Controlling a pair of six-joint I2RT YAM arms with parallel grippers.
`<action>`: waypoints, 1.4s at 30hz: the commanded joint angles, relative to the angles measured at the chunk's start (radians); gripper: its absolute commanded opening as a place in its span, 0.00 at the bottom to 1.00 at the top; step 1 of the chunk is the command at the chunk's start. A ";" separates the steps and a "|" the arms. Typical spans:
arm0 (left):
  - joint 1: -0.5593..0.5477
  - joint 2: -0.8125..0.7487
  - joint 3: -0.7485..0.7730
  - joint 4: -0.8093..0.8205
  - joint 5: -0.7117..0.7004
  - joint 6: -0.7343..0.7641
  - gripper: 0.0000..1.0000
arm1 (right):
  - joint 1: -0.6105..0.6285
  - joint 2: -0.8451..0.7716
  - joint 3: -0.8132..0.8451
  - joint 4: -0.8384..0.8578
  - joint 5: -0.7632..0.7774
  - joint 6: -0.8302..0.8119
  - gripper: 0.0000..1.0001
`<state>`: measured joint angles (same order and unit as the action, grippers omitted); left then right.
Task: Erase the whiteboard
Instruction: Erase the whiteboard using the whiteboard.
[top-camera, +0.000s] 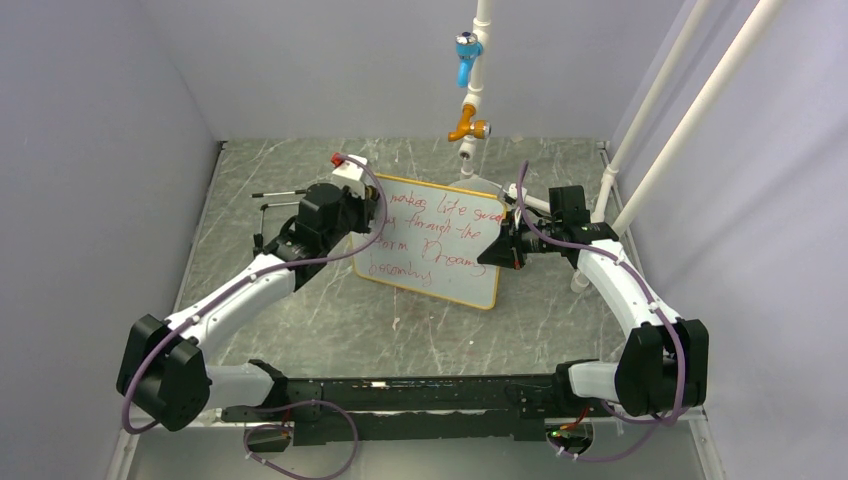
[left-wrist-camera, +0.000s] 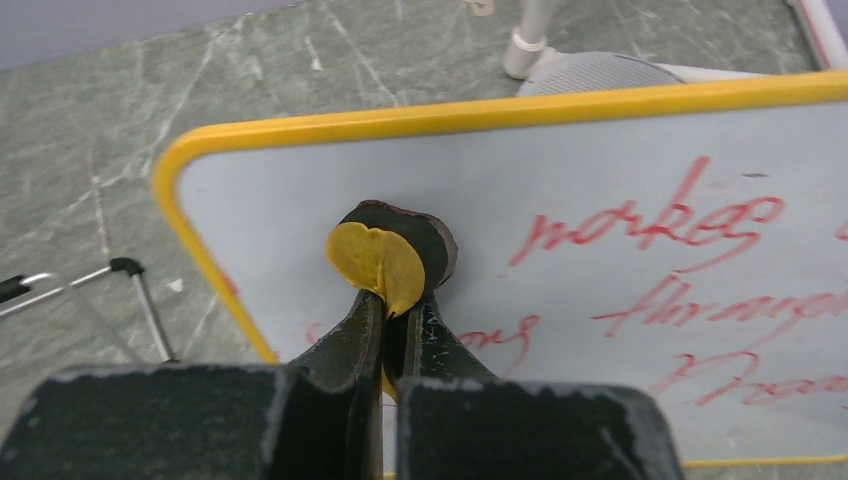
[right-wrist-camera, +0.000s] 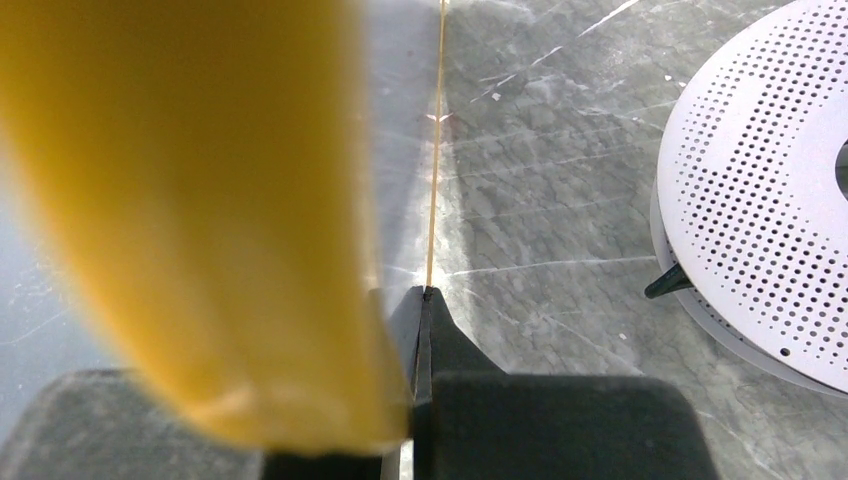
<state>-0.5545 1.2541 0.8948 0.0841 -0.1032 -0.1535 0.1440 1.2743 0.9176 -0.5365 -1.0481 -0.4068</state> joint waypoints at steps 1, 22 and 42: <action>0.069 0.018 0.000 -0.011 -0.050 -0.021 0.00 | 0.020 -0.041 0.033 -0.025 -0.045 -0.099 0.00; -0.012 -0.032 -0.052 0.029 -0.095 -0.113 0.00 | 0.023 -0.010 0.042 -0.049 -0.055 -0.131 0.00; 0.040 -0.193 -0.108 0.017 0.088 -0.176 0.00 | 0.089 0.034 0.055 -0.045 0.015 -0.138 0.00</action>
<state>-0.4644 1.0927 0.7555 0.0776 -0.0799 -0.3447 0.1982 1.2980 0.9398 -0.5209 -1.0328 -0.4683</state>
